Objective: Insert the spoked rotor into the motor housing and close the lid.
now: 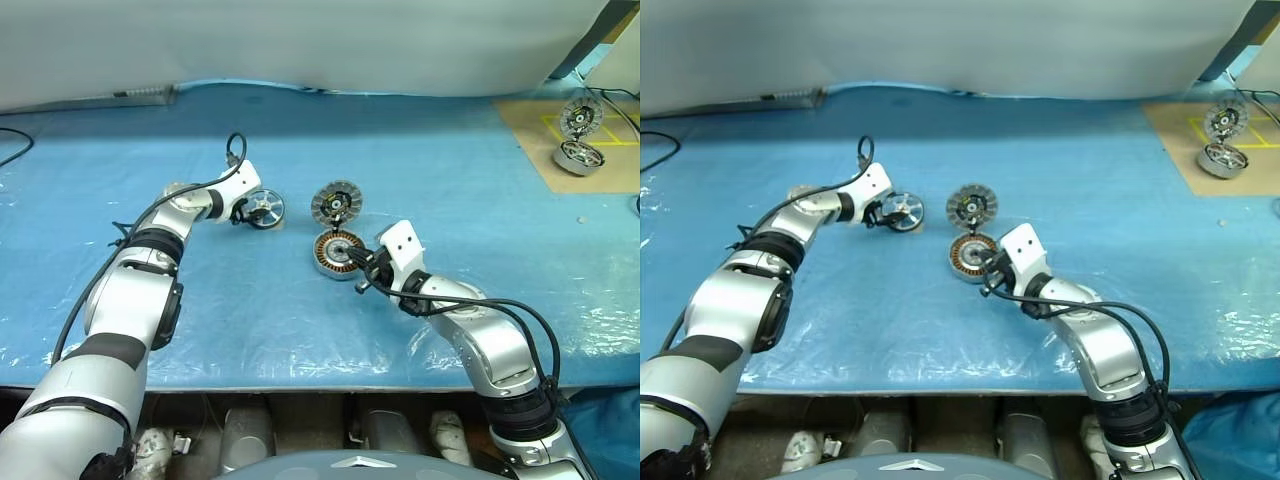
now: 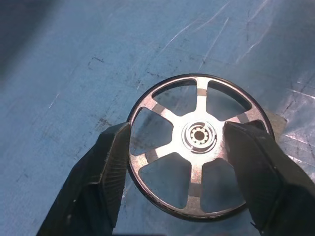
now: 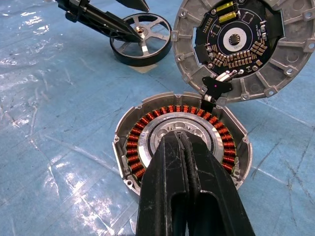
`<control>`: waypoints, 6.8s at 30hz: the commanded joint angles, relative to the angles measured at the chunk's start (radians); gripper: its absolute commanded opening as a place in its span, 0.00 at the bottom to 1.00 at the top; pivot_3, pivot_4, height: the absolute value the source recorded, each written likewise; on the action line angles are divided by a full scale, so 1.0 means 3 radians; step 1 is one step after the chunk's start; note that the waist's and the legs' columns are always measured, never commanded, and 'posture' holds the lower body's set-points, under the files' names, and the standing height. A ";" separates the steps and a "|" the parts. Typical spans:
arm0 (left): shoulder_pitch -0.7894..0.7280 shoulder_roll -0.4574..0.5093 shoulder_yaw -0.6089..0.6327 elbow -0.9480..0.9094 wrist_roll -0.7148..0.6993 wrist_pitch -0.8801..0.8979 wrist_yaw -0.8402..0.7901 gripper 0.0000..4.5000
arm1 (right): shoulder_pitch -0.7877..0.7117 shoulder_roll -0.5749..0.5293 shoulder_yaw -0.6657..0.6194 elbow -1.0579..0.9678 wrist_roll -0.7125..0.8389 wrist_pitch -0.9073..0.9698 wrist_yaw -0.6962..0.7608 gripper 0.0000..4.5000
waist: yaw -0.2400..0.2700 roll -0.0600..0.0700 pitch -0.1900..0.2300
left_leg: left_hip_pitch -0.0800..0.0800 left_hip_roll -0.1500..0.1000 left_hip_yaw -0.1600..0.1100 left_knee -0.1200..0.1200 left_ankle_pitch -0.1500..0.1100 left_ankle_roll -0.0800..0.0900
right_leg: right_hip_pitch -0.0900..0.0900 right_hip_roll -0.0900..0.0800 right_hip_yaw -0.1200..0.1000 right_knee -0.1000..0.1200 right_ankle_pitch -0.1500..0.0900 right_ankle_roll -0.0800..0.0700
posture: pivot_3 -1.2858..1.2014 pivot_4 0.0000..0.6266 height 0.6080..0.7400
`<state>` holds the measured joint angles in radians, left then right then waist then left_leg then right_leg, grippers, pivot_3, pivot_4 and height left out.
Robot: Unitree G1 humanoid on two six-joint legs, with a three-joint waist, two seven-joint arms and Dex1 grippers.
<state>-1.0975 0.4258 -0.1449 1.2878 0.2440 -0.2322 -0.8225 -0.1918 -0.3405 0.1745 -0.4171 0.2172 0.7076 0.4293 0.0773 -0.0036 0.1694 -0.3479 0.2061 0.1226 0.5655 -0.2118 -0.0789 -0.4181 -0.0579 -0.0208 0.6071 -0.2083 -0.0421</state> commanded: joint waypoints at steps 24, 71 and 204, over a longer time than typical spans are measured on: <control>0.0154 0.0198 -0.0036 0.0036 0.0055 0.0156 -0.0067 0.09 | -0.0035 0.0020 0.0006 -0.0067 -0.0008 -0.0019 -0.0014 0.00 | -0.0023 0.0000 0.0000 | 0.0008 0.0000 0.0001 -0.0004 0.0000 0.0000 | 0.0006 -0.0001 0.0001 -0.0003 -0.0007 -0.0009 | 0.52 0.24 1.00; 0.0840 -0.0151 -0.0542 -0.3770 -0.1328 0.2523 -0.0969 0.09 | 0.0867 0.0031 -0.0489 0.0199 0.0406 -0.1423 0.0543 0.00 | -0.0025 0.0002 0.0005 | -0.0013 0.0002 0.0007 -0.0011 0.0000 0.0001 | -0.0014 0.0000 -0.0003 -0.0007 -0.0011 -0.0015 | 0.52 0.24 1.00; 0.2540 -0.0210 0.0492 -0.4254 -0.1784 0.2043 0.0382 0.01 | 0.0055 0.0171 -0.0063 0.0209 0.0226 -0.0476 0.0375 0.00 | -0.0027 0.0005 0.0004 | -0.0007 0.0004 0.0009 -0.0010 -0.0001 0.0003 | -0.0012 0.0000 -0.0002 -0.0004 -0.0012 -0.0015 | 0.52 0.24 1.00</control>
<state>-0.2904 0.3614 -0.0352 0.0098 -0.2484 0.3299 -0.7137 -0.1817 -0.2990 0.1885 -0.2902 0.2421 0.5932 0.5292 0.0691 -0.0019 0.1706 -0.3501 0.2074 0.1252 0.5625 -0.2121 -0.0781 -0.4219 -0.0578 -0.0215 0.6059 -0.2119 -0.0465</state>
